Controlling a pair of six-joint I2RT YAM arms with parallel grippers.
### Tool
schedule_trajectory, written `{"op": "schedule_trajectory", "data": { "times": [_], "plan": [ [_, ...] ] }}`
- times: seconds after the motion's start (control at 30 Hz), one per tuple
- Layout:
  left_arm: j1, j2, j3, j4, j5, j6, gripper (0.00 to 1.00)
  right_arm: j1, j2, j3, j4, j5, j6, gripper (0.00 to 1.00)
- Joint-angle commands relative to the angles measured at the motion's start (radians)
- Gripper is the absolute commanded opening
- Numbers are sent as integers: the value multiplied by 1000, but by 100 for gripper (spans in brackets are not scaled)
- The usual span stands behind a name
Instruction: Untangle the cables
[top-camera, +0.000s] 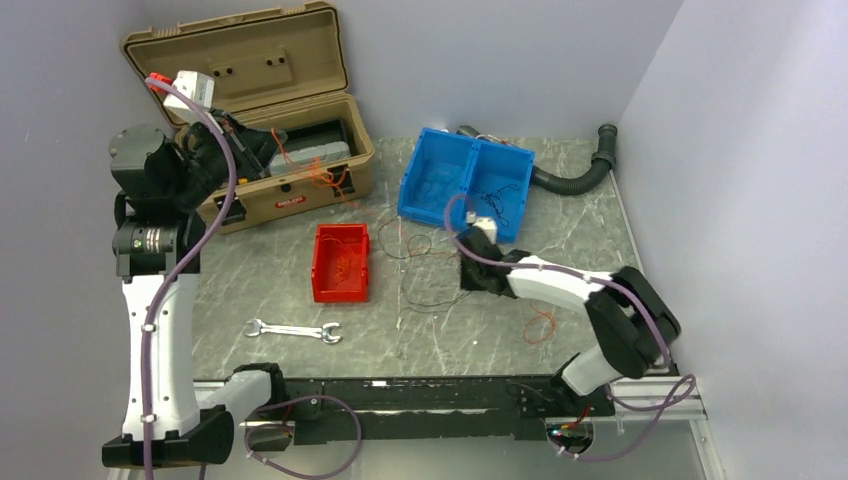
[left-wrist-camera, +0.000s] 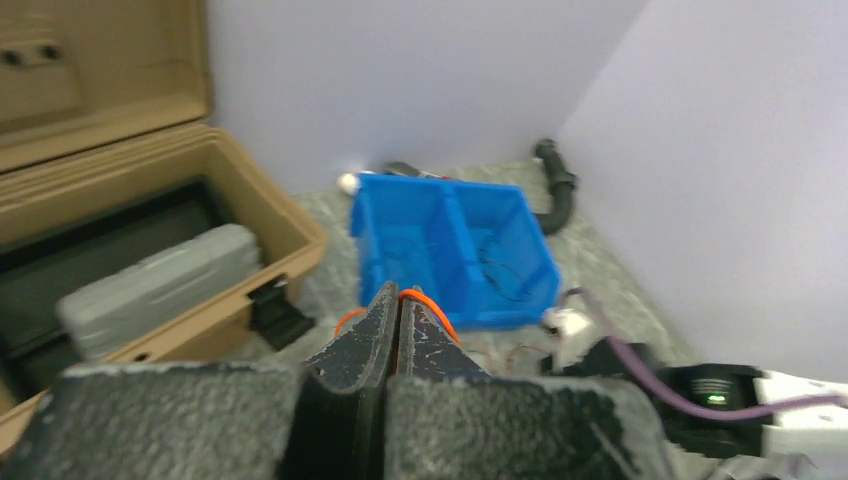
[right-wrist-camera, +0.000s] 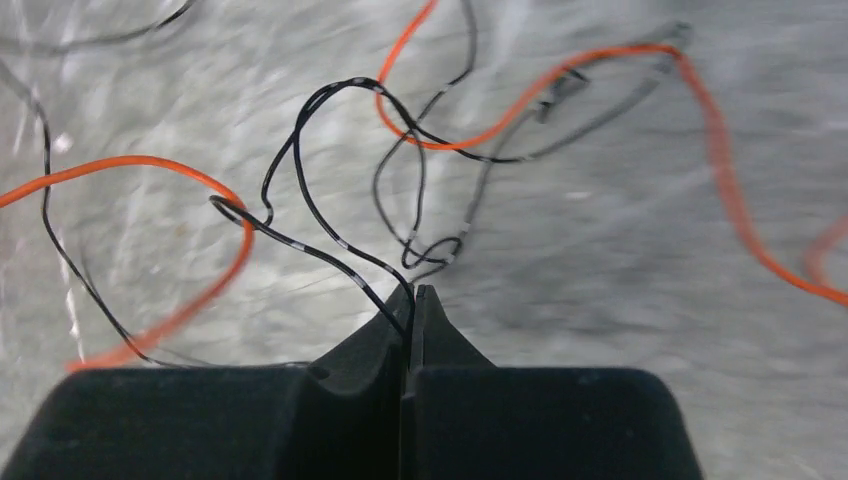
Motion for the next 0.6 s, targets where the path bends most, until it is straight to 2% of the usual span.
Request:
{"op": "schedule_trajectory", "data": {
  "times": [0.0,0.07,0.2,0.4,0.57],
  "plan": [
    [15,-29,59,-113,-211,104,0,-191,-195,-84,-90,122,37,0],
    [19,-36,52,-117,-239,108,0,-293,-287,-126,-113,142,20,0],
    [23,-45,43,-105,-249,101,0,-407,-407,-153,-152,156,-23,0],
    [31,-44,59,-106,-254,89,0,-460,-426,-121,-197,157,-30,0],
    [50,-71,109,-158,-433,124,0,-546,-400,-117,-232,164,49,0]
  ]
}}
